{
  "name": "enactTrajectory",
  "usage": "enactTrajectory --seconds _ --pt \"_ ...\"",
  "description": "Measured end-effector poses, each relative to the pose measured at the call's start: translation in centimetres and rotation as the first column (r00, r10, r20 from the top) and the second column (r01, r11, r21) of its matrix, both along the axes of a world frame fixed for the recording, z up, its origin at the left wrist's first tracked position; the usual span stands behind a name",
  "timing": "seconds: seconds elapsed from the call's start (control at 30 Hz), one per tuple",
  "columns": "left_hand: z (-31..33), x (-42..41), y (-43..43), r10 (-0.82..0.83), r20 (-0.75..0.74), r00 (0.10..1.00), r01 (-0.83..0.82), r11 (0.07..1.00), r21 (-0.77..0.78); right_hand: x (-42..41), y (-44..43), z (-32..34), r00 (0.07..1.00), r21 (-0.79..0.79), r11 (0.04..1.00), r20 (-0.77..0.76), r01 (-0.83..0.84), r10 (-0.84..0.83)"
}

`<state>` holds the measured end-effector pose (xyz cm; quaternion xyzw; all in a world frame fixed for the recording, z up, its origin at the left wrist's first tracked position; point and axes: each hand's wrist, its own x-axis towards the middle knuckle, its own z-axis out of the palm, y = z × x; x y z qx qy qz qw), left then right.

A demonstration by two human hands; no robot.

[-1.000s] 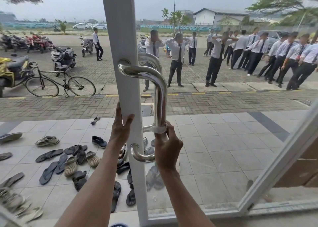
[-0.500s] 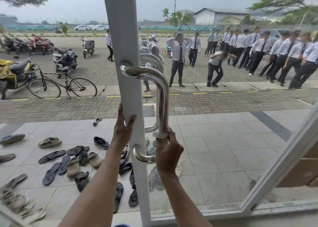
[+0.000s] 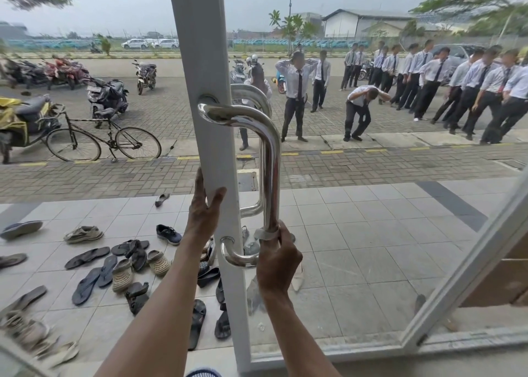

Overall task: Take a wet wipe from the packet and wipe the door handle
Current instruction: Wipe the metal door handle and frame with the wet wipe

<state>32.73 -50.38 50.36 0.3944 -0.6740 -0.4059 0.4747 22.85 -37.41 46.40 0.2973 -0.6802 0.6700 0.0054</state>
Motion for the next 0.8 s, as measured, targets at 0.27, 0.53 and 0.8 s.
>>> enactTrajectory --seconds 0.27,0.53,0.8 --pt "0.1 0.0 0.1 0.001 -0.009 1.000 -0.001 1.000 0.028 2.9 -0.7 -4.3 0.791 0.071 0.997 0.608 0.033 -0.070" --pt "0.1 -0.2 0.2 0.022 -0.001 1.000 -0.022 1.000 0.002 5.3 -2.4 -3.4 0.431 0.018 0.994 0.900 0.112 -0.065" --pt "0.2 -0.4 0.4 0.033 -0.010 0.999 -0.033 0.999 0.007 5.9 -3.8 -2.4 0.120 0.012 0.983 0.992 0.186 -0.035"
